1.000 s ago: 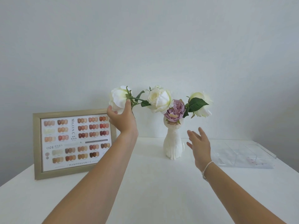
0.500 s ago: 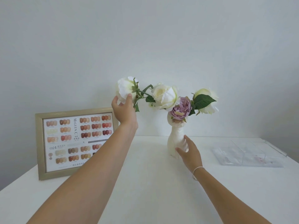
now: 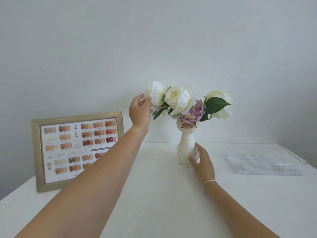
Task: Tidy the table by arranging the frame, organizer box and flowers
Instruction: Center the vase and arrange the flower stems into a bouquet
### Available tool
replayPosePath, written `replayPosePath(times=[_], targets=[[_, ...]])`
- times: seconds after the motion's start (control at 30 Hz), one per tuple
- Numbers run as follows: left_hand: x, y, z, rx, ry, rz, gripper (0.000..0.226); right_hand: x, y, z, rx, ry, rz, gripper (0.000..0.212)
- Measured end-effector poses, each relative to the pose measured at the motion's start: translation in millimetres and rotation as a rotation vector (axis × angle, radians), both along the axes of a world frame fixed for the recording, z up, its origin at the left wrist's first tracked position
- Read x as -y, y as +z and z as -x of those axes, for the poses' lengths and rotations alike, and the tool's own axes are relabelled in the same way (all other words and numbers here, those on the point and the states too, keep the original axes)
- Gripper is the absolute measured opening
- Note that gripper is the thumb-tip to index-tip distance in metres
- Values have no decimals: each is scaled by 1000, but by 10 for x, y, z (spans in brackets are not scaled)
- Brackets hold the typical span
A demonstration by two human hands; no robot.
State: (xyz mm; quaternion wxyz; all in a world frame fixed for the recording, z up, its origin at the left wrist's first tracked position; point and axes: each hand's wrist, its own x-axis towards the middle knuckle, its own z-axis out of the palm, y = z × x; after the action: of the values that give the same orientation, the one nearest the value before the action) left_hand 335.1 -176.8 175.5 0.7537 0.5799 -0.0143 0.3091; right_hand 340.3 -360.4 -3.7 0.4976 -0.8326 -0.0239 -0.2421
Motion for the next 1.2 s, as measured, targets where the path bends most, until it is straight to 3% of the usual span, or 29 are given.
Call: replayPosePath(times=[0.57, 0.63, 0.9, 1.07, 1.2], targets=[[-28, -225, 67, -6, -1, -79, 40, 50, 31, 14, -9, 24, 13, 60], [-63, -202, 95, 5, 46, -96, 40, 82, 110, 29, 40, 2, -71, 59], [-132, -97, 170, 41, 70, -75, 38, 399, 893, 86, 180, 2, -767, 54], [-31, -165, 237, 89, 79, -331, 44, 463, 1292, 79, 255, 66, -781, 52], [35, -198, 242, 112, 56, -424, 43, 414, 1408, 65, 270, 70, -710, 41]])
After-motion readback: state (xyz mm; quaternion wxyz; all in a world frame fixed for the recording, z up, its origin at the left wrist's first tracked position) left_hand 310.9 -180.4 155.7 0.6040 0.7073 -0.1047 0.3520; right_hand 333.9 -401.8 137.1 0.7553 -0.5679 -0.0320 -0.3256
